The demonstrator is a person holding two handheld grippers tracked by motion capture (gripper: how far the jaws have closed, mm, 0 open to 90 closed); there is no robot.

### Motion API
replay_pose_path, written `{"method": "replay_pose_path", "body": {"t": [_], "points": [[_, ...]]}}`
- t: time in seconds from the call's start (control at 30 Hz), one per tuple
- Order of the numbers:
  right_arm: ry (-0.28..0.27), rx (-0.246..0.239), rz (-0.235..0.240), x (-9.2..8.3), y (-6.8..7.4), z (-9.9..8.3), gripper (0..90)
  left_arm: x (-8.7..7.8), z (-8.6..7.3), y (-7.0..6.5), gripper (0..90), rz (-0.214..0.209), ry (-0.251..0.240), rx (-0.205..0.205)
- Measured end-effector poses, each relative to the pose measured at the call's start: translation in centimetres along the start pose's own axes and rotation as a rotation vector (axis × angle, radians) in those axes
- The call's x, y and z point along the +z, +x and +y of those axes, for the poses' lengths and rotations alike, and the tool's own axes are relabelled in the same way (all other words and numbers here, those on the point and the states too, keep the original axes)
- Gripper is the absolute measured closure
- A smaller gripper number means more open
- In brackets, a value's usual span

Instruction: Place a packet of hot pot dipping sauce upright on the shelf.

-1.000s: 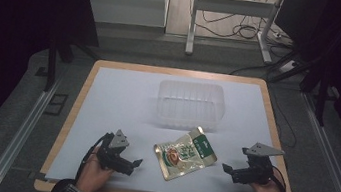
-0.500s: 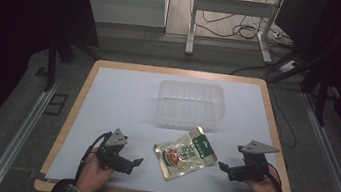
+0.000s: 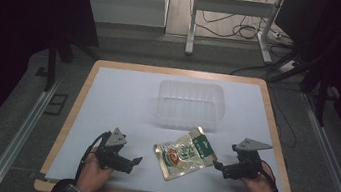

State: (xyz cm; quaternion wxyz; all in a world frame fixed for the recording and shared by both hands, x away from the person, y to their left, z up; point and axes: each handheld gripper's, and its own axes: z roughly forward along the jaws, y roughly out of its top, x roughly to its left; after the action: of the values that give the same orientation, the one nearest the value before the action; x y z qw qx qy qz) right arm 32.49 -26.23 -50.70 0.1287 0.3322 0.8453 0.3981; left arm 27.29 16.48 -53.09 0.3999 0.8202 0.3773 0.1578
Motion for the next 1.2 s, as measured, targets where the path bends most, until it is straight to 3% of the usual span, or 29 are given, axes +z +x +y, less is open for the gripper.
{"method": "replay_pose_path", "body": {"t": [0.6,0.97,1.2], "points": [[0.017,-0.031,0.049,2.0,0.5,0.9,2.1,0.3,0.0,-0.2,0.0,-0.007,0.012,0.017],[0.031,-0.068,0.062,3.4,1.1,1.5,2.2,0.3,0.1,-0.3,0.0,-0.010,0.013,0.021],[0.055,-0.065,0.058,4.3,1.3,2.0,2.2,0.3,0.1,-0.3,0.0,-0.008,0.015,0.021]]}}
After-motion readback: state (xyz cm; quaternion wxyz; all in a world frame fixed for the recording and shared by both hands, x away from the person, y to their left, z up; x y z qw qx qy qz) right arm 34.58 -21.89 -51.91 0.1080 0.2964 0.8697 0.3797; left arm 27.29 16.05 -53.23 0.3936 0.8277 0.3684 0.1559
